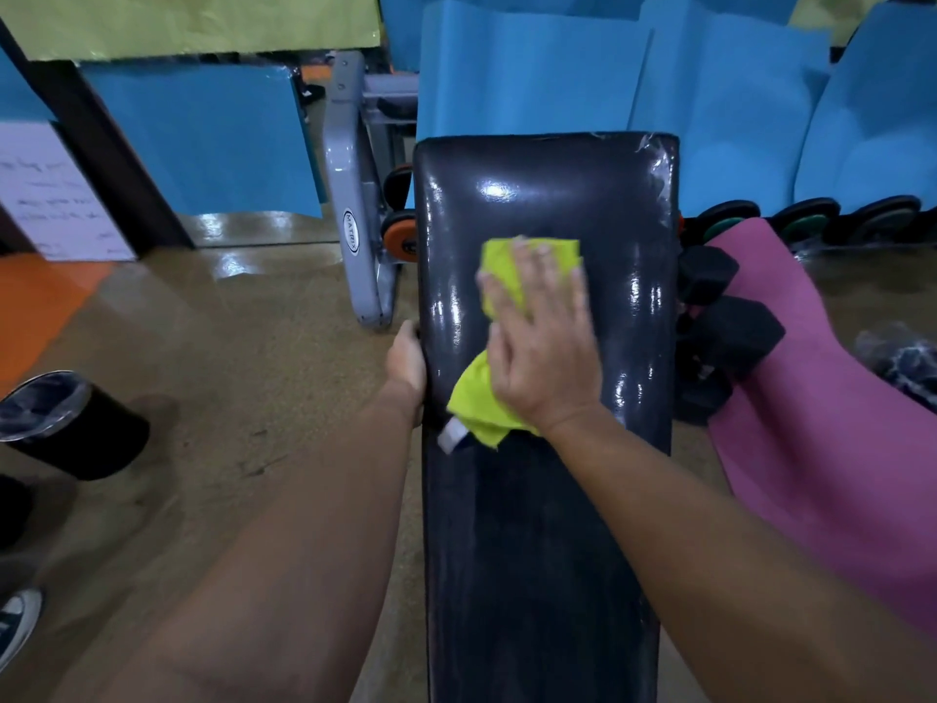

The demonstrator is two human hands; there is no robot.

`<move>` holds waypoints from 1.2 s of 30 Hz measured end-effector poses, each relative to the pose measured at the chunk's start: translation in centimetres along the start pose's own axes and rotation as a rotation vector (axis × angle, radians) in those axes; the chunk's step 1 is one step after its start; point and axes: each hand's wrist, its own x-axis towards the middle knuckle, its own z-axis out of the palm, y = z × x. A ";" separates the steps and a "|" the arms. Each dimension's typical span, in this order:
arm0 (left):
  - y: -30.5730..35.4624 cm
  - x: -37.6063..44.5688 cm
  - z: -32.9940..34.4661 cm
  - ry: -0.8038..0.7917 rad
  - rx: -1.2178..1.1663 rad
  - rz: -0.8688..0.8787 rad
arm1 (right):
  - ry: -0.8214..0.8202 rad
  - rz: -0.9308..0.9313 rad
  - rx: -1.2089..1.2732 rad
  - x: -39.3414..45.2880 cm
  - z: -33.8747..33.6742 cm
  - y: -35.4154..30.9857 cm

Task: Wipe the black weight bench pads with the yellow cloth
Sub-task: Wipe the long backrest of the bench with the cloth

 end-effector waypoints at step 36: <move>0.0 -1.1 0.5 -0.076 -0.077 -0.017 | -0.015 0.023 0.018 -4.0 -2.0 8.0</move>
